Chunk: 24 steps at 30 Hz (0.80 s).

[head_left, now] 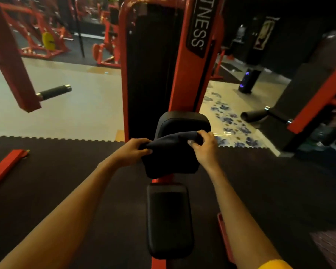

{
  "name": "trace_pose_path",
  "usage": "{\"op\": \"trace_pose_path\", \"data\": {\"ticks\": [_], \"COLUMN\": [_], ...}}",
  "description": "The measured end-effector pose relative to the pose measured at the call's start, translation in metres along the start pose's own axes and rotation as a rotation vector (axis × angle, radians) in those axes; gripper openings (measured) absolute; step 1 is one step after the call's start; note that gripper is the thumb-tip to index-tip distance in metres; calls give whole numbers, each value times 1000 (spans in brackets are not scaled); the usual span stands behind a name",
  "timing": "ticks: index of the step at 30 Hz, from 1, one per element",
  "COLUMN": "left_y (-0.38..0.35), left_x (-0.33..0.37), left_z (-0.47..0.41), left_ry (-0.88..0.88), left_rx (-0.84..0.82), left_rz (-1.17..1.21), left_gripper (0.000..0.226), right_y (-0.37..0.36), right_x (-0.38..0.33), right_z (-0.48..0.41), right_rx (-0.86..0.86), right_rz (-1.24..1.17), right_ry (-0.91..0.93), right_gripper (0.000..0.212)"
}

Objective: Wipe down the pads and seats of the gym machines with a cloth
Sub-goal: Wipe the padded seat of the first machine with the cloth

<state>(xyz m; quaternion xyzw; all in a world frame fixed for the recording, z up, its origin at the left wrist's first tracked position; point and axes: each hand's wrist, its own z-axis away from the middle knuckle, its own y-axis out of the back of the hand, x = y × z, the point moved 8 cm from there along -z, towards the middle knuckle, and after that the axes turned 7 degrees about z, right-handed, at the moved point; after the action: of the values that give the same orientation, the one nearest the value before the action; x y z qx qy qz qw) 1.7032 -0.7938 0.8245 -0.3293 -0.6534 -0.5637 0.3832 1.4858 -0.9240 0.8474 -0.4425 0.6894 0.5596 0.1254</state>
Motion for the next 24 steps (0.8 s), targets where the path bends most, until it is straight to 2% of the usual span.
{"op": "trace_pose_path", "data": {"ticks": [3,6,10,12,16,21,24], "left_y": [3,7,36,39,22,8,3], "left_x": [7,12,20,22,18,10,6], "left_z": [-13,-36,-81,-106,-130,-146,-154], "left_ry": [-38,-66,-278,-353,-451,-505,-538], "left_rx": [-105,-169,90,77,-25,-99,-115], "left_rz": [-31,93,133,82,-109,-22,-27], "left_gripper": [27,29,27,34,52,53,60], "right_y": [16,29,36,27,-6,-59,-67], "right_x": [-12,-26,-47,-59,-72,-65,-68], "right_z": [-2,-4,-13,-25,-41,-54,-59], "right_rx": [63,197,418,503,492,451,540], "right_rz": [17,78,125,137,109,287,418], "right_ry": [-9,14,130,196,235,171,155], "right_gripper": [32,28,25,25,36,58,53]}}
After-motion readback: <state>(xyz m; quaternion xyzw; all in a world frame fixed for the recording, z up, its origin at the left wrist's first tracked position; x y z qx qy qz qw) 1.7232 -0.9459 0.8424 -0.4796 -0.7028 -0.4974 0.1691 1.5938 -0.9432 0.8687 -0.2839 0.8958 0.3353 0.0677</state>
